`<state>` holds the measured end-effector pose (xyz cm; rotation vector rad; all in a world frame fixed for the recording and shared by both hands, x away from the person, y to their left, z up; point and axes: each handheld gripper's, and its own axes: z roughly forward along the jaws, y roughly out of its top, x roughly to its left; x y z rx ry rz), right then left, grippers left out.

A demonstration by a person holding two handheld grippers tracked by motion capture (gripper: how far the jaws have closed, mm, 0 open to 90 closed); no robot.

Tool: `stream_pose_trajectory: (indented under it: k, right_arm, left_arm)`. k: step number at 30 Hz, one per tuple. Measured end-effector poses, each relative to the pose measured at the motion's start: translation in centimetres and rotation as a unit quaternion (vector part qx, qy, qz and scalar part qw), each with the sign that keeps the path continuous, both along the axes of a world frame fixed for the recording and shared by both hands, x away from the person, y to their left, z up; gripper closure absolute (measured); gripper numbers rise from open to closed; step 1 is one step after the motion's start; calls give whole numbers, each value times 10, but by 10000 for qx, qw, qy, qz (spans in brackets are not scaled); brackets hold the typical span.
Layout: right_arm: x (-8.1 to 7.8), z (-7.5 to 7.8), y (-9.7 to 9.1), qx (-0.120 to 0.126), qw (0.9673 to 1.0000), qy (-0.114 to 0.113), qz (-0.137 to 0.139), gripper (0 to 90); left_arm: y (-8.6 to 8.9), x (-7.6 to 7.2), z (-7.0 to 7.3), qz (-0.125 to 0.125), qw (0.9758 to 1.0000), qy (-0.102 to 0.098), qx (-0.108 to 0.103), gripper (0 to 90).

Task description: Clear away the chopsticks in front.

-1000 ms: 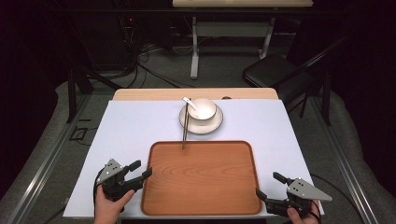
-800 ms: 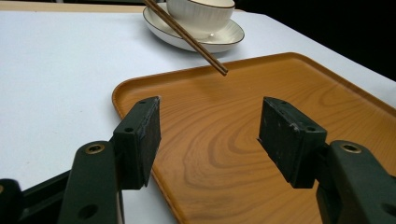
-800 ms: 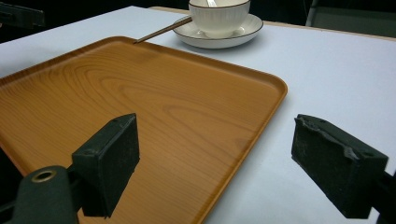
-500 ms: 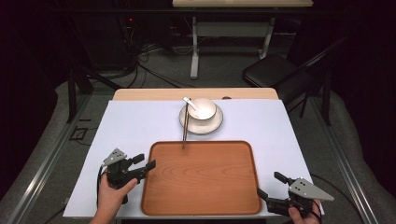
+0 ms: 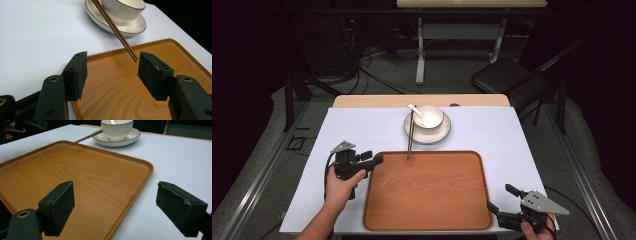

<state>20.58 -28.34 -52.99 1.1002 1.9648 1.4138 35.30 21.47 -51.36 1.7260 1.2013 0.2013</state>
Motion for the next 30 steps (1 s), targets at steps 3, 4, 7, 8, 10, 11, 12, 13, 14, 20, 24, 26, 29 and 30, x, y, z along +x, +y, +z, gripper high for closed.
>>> stream_pose_trajectory:
  k: [3,4,7,8,10,11,12,13,14,20,24,26,29,30]
  right_arm:
    - [0,0,0,-13,10000,-17,2,144]
    - [0,0,0,-10,10000,-16,-1,144]
    - [0,0,0,2,10000,-9,-4,144]
    - [0,0,-1,5,10000,-5,-4,144]
    - [0,0,0,4,10000,2,-5,144]
    - [0,0,0,4,10000,2,-5,144]
    - [0,0,0,1,10000,1,1,144]
    - [0,0,0,0,10000,-2,4,144]
    - [0,0,0,-5,10000,-5,8,144]
    - [0,0,0,15,10000,-1,-2,144]
    - [0,0,0,16,10000,1,3,144]
    - [0,0,0,8,10000,-1,13,144]
    - [0,0,0,-8,10000,-12,26,144]
    - [0,0,0,-9,10000,-16,26,144]
  left_arm:
    - [-1,6,3,27,10000,44,-34,404]
    - [-2,9,4,40,10000,36,-19,405]
    - [-3,15,8,55,10000,35,43,411]
    - [-5,19,9,44,10000,62,53,411]
    - [-6,24,11,54,9999,94,44,412]
    - [-6,24,11,54,9999,94,44,414]
    - [-6,26,11,66,9999,119,26,414]
    - [-7,29,12,85,9999,148,-5,415]
    - [-8,31,12,87,9998,162,15,415]
    - [-14,47,17,108,9994,308,106,416]
    - [-19,54,20,144,9992,362,60,410]
    - [-25,60,21,203,9990,400,50,400]
    - [-31,68,23,257,9984,478,125,396]
    - [-33,71,23,258,9982,520,159,396]
